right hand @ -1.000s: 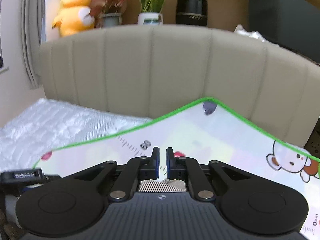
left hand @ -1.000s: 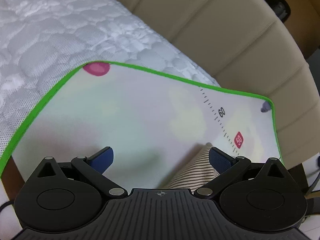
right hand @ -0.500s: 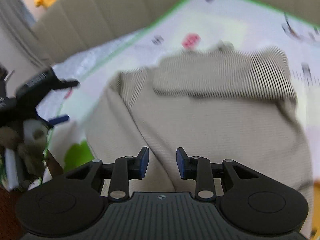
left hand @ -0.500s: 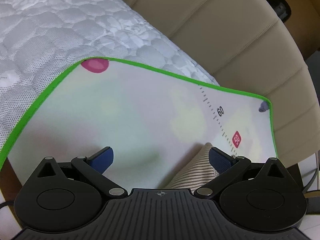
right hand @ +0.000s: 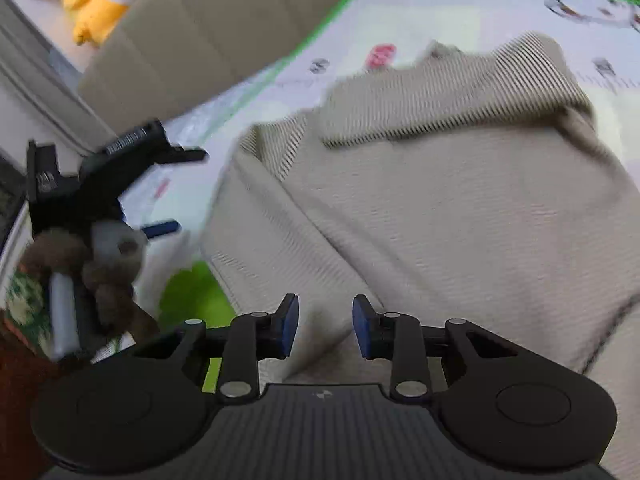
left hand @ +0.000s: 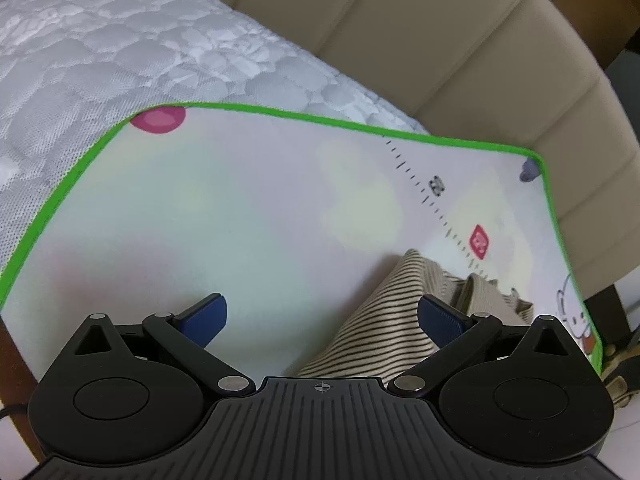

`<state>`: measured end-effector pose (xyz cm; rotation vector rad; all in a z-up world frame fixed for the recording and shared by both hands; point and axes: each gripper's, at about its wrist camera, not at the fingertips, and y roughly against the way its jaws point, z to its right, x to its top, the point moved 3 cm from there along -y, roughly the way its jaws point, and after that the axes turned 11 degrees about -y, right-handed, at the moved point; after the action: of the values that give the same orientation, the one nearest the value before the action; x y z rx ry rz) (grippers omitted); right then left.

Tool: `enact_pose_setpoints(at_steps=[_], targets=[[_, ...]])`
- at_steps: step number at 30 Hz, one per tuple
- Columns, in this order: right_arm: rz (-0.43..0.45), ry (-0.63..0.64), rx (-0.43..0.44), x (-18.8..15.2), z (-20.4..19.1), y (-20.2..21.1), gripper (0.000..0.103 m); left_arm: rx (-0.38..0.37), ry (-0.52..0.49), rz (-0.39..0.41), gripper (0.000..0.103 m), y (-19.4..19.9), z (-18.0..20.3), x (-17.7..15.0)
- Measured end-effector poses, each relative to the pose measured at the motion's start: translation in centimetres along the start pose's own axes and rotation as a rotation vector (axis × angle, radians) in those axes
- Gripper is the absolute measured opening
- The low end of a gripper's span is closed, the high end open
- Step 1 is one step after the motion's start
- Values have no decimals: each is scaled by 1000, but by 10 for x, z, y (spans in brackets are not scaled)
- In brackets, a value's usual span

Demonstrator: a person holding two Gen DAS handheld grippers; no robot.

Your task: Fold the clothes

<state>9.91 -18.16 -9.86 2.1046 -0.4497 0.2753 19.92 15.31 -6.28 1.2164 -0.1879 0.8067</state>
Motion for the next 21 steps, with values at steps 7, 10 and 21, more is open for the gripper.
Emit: enact_pose_setpoints(at_steps=[7,10,21], targets=[[-90,-140,71,-15,4,-23,28,11,-29,33,103,0,10,-1],[-23,-21,100,0,-19,-19,3,16,-34,58,103,0,14,-1],[587,424,-40,189,-65,105,3,-58,8,176,103,12,19,8]])
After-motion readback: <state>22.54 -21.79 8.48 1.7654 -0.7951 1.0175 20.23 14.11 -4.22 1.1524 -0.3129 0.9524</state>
